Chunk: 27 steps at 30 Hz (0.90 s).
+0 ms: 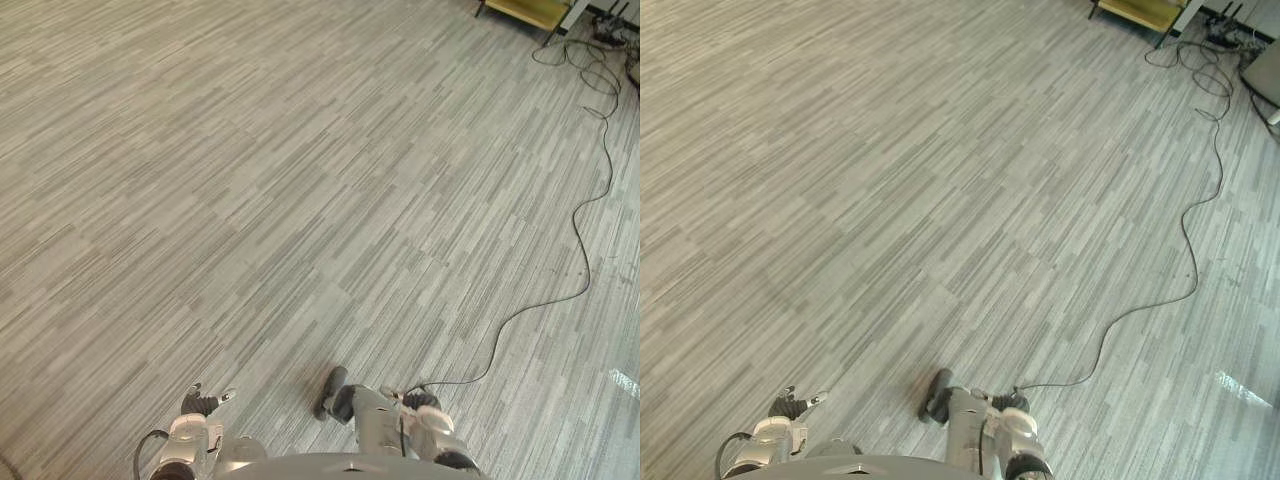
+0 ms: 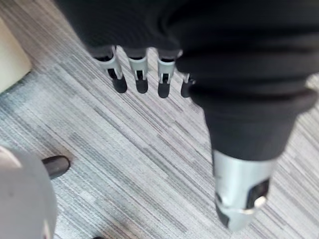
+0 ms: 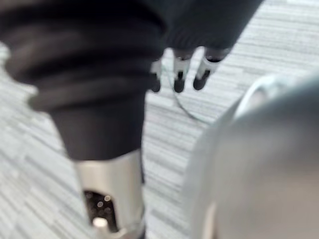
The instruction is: Pick up cushions and gather them together orderly.
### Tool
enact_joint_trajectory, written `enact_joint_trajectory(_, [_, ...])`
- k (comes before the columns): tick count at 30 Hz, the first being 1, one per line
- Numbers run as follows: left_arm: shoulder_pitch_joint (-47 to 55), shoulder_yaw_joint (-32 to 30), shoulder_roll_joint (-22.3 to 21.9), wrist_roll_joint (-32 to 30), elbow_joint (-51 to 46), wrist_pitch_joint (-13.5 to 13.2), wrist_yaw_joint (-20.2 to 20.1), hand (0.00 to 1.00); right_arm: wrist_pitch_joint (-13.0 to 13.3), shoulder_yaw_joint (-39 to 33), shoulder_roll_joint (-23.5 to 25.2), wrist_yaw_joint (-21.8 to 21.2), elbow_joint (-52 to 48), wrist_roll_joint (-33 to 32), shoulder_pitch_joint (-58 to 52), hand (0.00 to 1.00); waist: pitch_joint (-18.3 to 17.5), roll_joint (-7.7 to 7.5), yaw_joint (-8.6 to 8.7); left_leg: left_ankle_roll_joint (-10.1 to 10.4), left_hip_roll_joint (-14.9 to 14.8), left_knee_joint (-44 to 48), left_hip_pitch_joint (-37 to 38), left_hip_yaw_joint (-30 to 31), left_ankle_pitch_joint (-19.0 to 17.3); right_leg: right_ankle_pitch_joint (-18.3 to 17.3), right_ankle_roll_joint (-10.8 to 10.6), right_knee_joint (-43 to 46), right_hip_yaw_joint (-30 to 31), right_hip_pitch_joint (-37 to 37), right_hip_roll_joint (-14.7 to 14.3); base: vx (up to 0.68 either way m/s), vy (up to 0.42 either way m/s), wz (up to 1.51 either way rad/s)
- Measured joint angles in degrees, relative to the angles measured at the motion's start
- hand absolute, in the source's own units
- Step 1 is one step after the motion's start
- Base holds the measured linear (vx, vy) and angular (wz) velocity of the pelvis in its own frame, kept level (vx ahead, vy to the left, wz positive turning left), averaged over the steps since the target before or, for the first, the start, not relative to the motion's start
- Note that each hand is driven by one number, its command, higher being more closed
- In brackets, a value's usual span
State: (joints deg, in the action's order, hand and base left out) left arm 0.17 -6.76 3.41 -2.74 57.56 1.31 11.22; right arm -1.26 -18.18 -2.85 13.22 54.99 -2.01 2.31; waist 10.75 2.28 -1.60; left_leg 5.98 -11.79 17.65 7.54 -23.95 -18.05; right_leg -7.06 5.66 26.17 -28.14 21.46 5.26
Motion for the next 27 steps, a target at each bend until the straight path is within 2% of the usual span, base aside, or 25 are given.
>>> enact_joint_trajectory(1, [0.09,0.04,-0.60,-0.53,-0.13,0.00,-0.19,0.00,-0.02,-0.06,-0.33,0.06,-0.02,0.12,-0.03,0.00,0.39,0.92,-0.09,-0.96,-3.63,13.47,-4.69,2.63,1.52,-2.26,0.14,-1.33,0.80,-1.98,-2.57,0.48,-0.199,-0.51])
enact_joint_trajectory(2, [0.12,0.01,-0.70,-0.65,-0.12,0.00,-0.20,0.00,-0.06,-0.07,-0.36,0.06,0.01,0.11,-0.02,0.00,0.51,1.13,-0.18,-1.44,-4.22,15.80,-5.38,3.13,2.13,-2.46,0.28,-1.61,0.90,-2.38,-3.01,0.39,-0.173,-0.57])
enact_joint_trajectory(3, [0.35,-0.59,-1.25,-0.60,-0.29,-0.08,-0.54,0.00,-0.15,-0.05,-0.28,0.10,0.04,0.10,-0.08,0.00,1.20,1.89,-0.53,-4.07,-6.62,25.37,-9.16,5.75,5.17,-2.97,0.80,-3.07,2.12,-4.86,-4.96,0.41,-0.110,-0.55])
enact_joint_trajectory(4, [0.32,-2.37,-1.61,-0.67,-1.07,-0.25,-0.53,0.00,-0.16,-0.22,0.12,0.36,0.00,0.09,-0.29,0.00,1.95,2.43,-0.90,-4.25,-8.06,35.32,-12.57,8.60,4.45,-3.44,1.21,-4.73,3.31,-8.13,-6.92,0.40,-0.095,-0.77])
enact_joint_trajectory(5, [0.26,-2.85,-1.59,-0.79,-2.10,-0.35,-0.57,0.00,-0.15,-0.06,0.31,0.67,-0.04,0.07,-0.29,0.00,2.68,2.19,-1.38,-3.44,-7.88,41.37,-15.27,10.42,3.50,-3.59,1.29,-6.01,4.86,-11.52,-7.79,0.47,-0.098,-0.78])
enact_joint_trajectory(7, [0.21,-3.27,-1.61,-0.84,-3.82,-0.79,-0.70,0.00,-0.18,-0.03,0.86,1.00,-0.18,0.06,-0.32,0.00,3.33,1.24,-1.72,-3.47,-5.91,44.62,-19.43,11.18,2.66,-3.65,1.30,-8.96,7.15,-16.46,-8.01,0.41,-0.063,-0.60])
enact_joint_trajectory(8, [0.26,-3.08,-1.65,-0.83,-4.97,-1.39,-0.84,0.00,-0.16,0.03,1.34,1.29,-0.14,-0.09,-0.42,0.00,3.24,0.25,-2.35,-3.78,-3.71,42.13,-24.45,11.32,2.48,-4.20,0.33,-13.19,9.18,-20.17,-8.07,0.30,-0.030,-0.51])
enact_joint_trajectory(10, [0.13,-3.24,-2.05,-0.80,-5.61,-1.46,-0.81,0.00,-0.18,-0.02,1.60,1.34,-0.14,-0.40,0.26,0.00,2.70,1.07,-3.47,-3.90,-2.50,35.46,-29.05,11.30,2.44,-4.22,-0.35,-15.75,11.73,-22.48,-8.64,0.34,0.053,-0.74])
enact_joint_trajectory(11, [0.12,-3.35,-2.19,-0.81,-5.84,-1.46,-0.76,0.00,-0.16,-0.02,1.95,1.75,-0.12,-0.46,0.73,0.00,2.74,1.22,-4.03,-3.79,-0.77,26.42,-31.13,11.14,2.73,-4.48,-1.17,-17.36,13.50,-24.50,-8.39,0.40,0.120,-0.75])
enact_joint_trajectory(12, [0.14,-3.40,-2.20,-0.80,-5.91,-1.47,-0.76,0.00,-0.16,-0.02,2.36,1.90,-0.13,-0.45,0.70,0.00,2.76,1.19,-4.32,-3.60,0.10,21.28,-31.60,11.04,3.26,-4.71,-1.56,-18.01,14.27,-25.54,-8.13,0.43,0.158,-0.67])
enact_joint_trajectory(13, [0.18,-3.48,-2.17,-0.82,-5.93,-1.47,-0.75,0.00,-0.19,-0.03,2.49,2.04,-0.04,-0.44,0.60,0.00,2.87,0.96,-4.77,-3.31,1.92,11.22,-31.83,10.99,5.79,-5.47,-2.69,-19.39,15.69,-27.55,-7.32,0.37,0.148,-0.44])
enact_joint_trajectory(14, [0.30,-3.50,-2.18,-0.82,-5.92,-1.46,-0.74,0.00,-0.19,-0.01,2.52,2.07,-0.05,-0.44,0.51,0.00,2.86,0.88,-4.80,-3.13,2.84,6.05,-31.82,10.99,7.67,-5.97,-3.21,-20.08,16.22,-28.61,-6.85,0.49,0.222,-0.46])
enact_joint_trajectory(15, [0.41,-3.72,-2.27,-0.83,-5.97,-1.46,-0.75,0.00,-0.20,0.03,2.69,2.16,-0.04,-0.43,0.46,0.00,2.87,0.55,-5.04,-3.44,3.94,0.63,-31.75,10.78,13.14,-6.82,-4.19,-21.12,17.23,-30.54,-5.88,0.55,0.263,-0.48])
enact_joint_trajectory(16, [0.58,-3.90,-2.24,-0.87,-5.86,-1.45,-0.79,0.00,-0.19,0.05,2.96,2.19,-0.05,-0.43,0.35,0.00,2.42,-0.36,-5.80,-3.71,4.93,-0.95,-30.86,9.70,18.51,-7.46,-5.05,-22.02,18.79,-31.63,-4.61,0.46,0.218,-0.48])
enact_joint_trajectory(17, [0.57,-3.96,-2.08,-0.89,-5.78,-1.45,-0.80,0.00,-0.18,-0.02,3.05,2.19,-0.01,-0.43,0.20,0.00,1.97,-1.01,-5.96,-5.00,5.62,-0.81,-30.73,9.41,20.02,-7.78,-5.06,-22.27,19.37,-31.77,-3.89,0.49,0.216,-0.35])
enact_joint_trajectory(18, [0.28,-4.00,-1.51,-0.97,-5.89,-1.52,-0.87,0.00,-0.15,-0.14,3.44,2.20,-0.04,-0.41,0.19,0.00,1.50,-1.68,-5.94,-7.29,6.95,1.47,-31.11,9.15,17.16,-8.03,-4.64,-21.61,20.03,-31.57,-2.35,0.61,0.266,-0.09])
enact_joint_trajectory(19, [0.24,-4.90,-1.41,-0.95,-5.77,-1.68,-0.94,0.00,-0.14,-0.55,3.56,2.09,-0.06,-0.30,-0.02,0.00,1.40,-2.45,-5.90,-9.42,7.33,6.61,-32.07,9.03,13.45,-7.79,-6.32,-18.71,20.49,-31.34,-0.84,0.61,0.266,-0.01])
enact_joint_trajectory(21, [0.49,-4.98,-0.47,-0.99,-4.57,-1.68,-1.00,0.00,-0.20,-0.77,3.69,1.96,0.07,-0.17,-1.15,0.00,0.57,-3.96,-6.30,-10.04,7.98,11.98,-31.22,8.01,8.32,-8.55,-7.70,-10.54,22.81,-30.29,1.19,0.51,0.226,-0.02])
enact_joint_trajectory(22, [0.67,-4.77,-0.06,-0.99,-4.15,-1.66,-1.00,0.00,-0.18,-0.97,3.74,1.91,0.06,-0.02,-1.36,0.00,0.25,-4.49,-6.28,-10.16,8.50,12.78,-30.46,7.94,7.12,-8.56,-8.08,-6.57,23.31,-28.99,1.76,0.62,0.284,-0.09])
enact_joint_trajectory(23, [1.00,-4.22,0.61,-1.08,-3.35,-1.57,-1.06,0.00,-0.13,-1.32,3.78,1.85,0.03,0.16,-1.67,0.00,0.04,-5.20,-6.08,-10.01,9.41,13.10,-28.00,7.74,4.43,-7.02,-10.82,3.50,24.60,-25.85,2.80,0.47,0.215,-0.08])
enact_joint_trajectory(24, [1.10,-4.11,0.82,-1.39,-2.84,-1.44,-1.22,0.00,-0.09,-1.44,3.76,1.81,-0.02,0.17,-1.85,0.00,-0.01,-5.28,-5.75,-10.19,9.70,12.90,-26.56,7.70,2.97,-5.01,-13.08,9.45,25.15,-23.91,3.36,0.57,0.245,-0.02])
enact_joint_trajectory(25, [1.13,-3.85,1.42,-1.72,-2.30,-1.10,-1.41,0.00,-0.07,-1.51,3.93,1.78,-0.01,0.17,-2.15,0.00,0.04,-5.72,-4.98,-10.43,10.56,12.90,-23.84,8.00,0.83,-0.77,-16.09,21.58,26.28,-19.19,4.43,0.43,0.153,0.19])
enact_joint_trajectory(26, [1.20,-3.35,1.97,-2.16,-1.81,-0.72,-1.50,0.00,-0.16,-1.41,4.08,1.70,0.00,0.22,-2.64,0.00,0.14,-6.14,-4.01,-10.33,11.39,12.60,-20.97,8.43,-0.16,-0.82,-15.95,32.02,25.68,-15.26,5.98,0.53,0.135,0.29])
enact_joint_trajectory(27, [1.52,-3.07,2.05,-2.61,-1.80,-0.32,-1.56,0.00,-0.16,-1.45,3.89,1.54,-0.55,0.26,-3.40,0.00,0.19,-6.18,-3.40,-10.51,11.97,11.23,-17.27,8.55,-0.43,-1.91,-14.28,38.72,24.08,-11.76,7.12,0.52,0.079,0.26])
